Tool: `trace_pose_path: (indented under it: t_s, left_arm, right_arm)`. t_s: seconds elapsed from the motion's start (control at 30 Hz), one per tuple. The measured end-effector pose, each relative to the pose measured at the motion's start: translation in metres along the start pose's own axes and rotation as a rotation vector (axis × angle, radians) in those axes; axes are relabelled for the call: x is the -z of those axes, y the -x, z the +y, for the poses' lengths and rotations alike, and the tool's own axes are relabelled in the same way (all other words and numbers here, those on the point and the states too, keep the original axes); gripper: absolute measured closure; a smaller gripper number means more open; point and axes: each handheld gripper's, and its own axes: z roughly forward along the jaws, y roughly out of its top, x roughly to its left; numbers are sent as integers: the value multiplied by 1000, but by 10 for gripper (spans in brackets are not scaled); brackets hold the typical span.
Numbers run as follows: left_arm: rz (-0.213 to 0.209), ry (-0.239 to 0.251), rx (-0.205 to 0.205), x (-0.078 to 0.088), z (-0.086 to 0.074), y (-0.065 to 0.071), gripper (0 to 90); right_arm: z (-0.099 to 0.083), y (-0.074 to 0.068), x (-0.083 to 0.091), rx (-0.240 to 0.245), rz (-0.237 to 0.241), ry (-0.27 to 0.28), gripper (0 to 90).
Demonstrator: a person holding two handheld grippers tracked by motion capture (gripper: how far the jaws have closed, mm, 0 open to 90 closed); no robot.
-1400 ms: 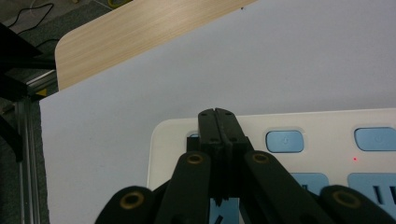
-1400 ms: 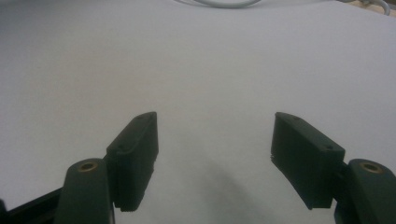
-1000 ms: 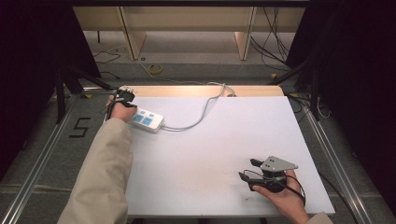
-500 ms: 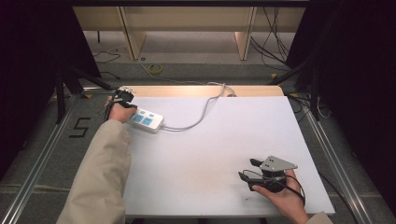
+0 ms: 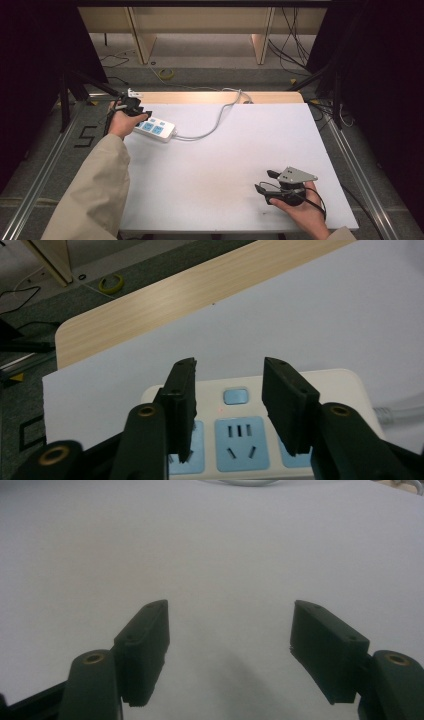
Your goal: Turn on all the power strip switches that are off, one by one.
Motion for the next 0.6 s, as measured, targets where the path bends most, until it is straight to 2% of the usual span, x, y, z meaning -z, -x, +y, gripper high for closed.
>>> trace_pose_path:
  t_s: [0.2,0.3,0.4,0.5,0.6]
  left_arm:
    - [-63,22,-18,12,-5,17,441]
    - [-81,36,-21,20,-9,27,401]
    - [-99,46,-44,28,-14,38,366]
    - [-132,79,-33,37,-21,50,332]
    - [-140,93,-67,48,-32,65,296]
  right_arm:
    - [2,-2,-1,7,2,-3,329]
    - [2,-2,-1,8,2,-4,329]
    - [1,-1,-1,7,3,-2,328]
    - [2,-1,-1,4,2,-2,328]
    - [2,-1,-1,2,3,-1,325]
